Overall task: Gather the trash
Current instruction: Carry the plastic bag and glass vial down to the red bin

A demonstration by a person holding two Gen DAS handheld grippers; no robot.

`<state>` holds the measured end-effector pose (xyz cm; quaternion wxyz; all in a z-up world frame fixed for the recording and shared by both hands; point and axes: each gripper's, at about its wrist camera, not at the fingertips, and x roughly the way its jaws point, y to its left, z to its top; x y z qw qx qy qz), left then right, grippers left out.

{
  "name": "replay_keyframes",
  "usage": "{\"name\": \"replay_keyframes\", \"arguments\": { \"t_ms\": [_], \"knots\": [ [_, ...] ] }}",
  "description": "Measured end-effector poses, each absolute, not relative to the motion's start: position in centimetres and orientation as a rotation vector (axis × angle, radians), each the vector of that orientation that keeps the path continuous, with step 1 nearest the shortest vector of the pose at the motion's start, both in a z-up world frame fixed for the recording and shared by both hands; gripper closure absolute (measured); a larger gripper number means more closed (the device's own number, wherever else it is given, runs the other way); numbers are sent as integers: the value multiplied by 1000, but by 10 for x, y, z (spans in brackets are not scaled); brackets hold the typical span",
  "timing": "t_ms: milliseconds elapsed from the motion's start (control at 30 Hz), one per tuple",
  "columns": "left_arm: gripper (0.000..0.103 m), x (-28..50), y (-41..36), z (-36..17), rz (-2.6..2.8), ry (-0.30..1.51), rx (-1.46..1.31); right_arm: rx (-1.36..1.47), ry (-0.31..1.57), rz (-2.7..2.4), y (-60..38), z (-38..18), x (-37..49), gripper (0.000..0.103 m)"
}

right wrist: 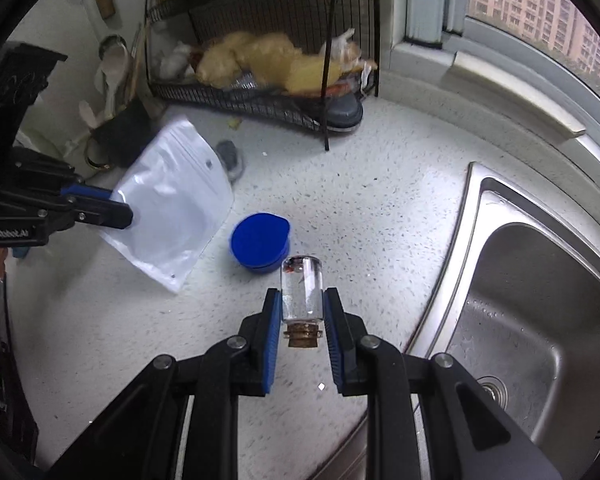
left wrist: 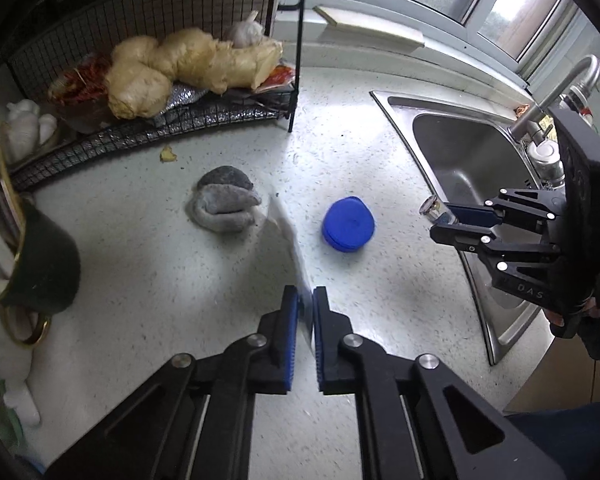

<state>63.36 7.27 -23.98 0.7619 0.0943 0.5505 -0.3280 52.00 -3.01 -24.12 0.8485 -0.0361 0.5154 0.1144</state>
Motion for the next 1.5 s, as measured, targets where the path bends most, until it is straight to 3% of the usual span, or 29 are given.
{"name": "replay_keyframes", "arguments": {
  "t_ms": [300,800,1200,1500],
  "knots": [
    [98,587,81,-223,-684,1202,205,-54,1068,246,-38,-217,491,83],
    [98,467,30,-171,-639,1141,200,-17,965,265,-66,-168,386,83],
    [98,319,-28,-151,-615,1096,185,-21,934,314,-106,-153,264,83],
    [98,203,-62,-169,-612,1141,154,-20,953,358,-133,-160,182,83]
  ]
}}
